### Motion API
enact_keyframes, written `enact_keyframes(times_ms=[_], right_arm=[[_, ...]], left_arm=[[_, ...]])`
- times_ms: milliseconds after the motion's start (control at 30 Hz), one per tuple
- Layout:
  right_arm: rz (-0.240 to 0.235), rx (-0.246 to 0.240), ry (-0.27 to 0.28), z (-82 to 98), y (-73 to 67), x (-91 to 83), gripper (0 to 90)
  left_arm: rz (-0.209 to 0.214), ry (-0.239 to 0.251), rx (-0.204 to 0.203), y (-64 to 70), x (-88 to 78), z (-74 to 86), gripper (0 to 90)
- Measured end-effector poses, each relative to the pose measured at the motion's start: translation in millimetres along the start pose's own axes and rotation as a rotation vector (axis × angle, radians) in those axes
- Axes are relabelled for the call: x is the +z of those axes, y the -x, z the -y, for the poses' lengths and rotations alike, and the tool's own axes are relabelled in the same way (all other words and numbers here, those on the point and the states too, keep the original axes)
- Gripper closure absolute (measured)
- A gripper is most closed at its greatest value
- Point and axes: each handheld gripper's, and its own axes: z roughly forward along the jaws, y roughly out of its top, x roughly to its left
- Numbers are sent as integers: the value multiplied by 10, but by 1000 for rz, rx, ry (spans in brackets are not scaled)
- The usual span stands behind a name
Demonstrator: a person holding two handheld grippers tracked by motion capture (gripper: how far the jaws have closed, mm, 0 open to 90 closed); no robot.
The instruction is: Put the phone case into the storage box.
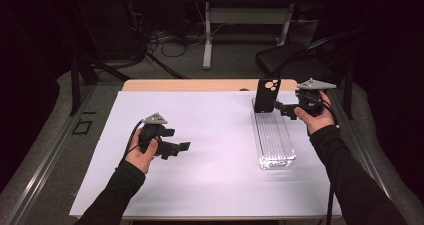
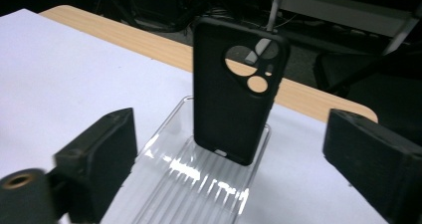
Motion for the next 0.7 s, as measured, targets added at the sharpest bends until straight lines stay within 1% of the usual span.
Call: enact_keyframes(times_ms=[100,167,200,267,300,400,467,500,533,600,667,700], right_arm=[[-16,-9,-3,0,-59,-47,12],[-27,-9,-1,0,-99,-83,0],[-32,-3,1,-1,-119,-103,0],[-32,8,4,-3,-156,-140,0],[-33,12,3,-3,-173,-157,0],[-31,28,-10,6,-241,-205,0],[-47,34,-6,24,-292,-245,0],[-55,33,-6,34,-324,-265,0],[-57,21,-9,44,-357,-285,0],[-69,12,-9,63,-426,-325,0],[-84,13,-12,78,-488,-365,0],[-83,12,-15,88,-520,-387,0]], left_arm=[[1,8,6,-2,-24,-8,149],[8,20,-4,-3,-45,-13,146],[7,25,-7,-5,-55,-19,141],[23,40,-21,-13,-73,-22,127],[25,42,-19,-21,-83,-24,119],[21,36,2,-27,-111,-29,118],[12,27,18,-26,-134,-36,114],[5,23,22,-21,-143,-38,113],[2,14,31,-21,-152,-42,114],[-5,12,44,-15,-166,-44,114],[-12,12,56,3,-175,-45,114],[-15,10,56,15,-179,-45,113]])
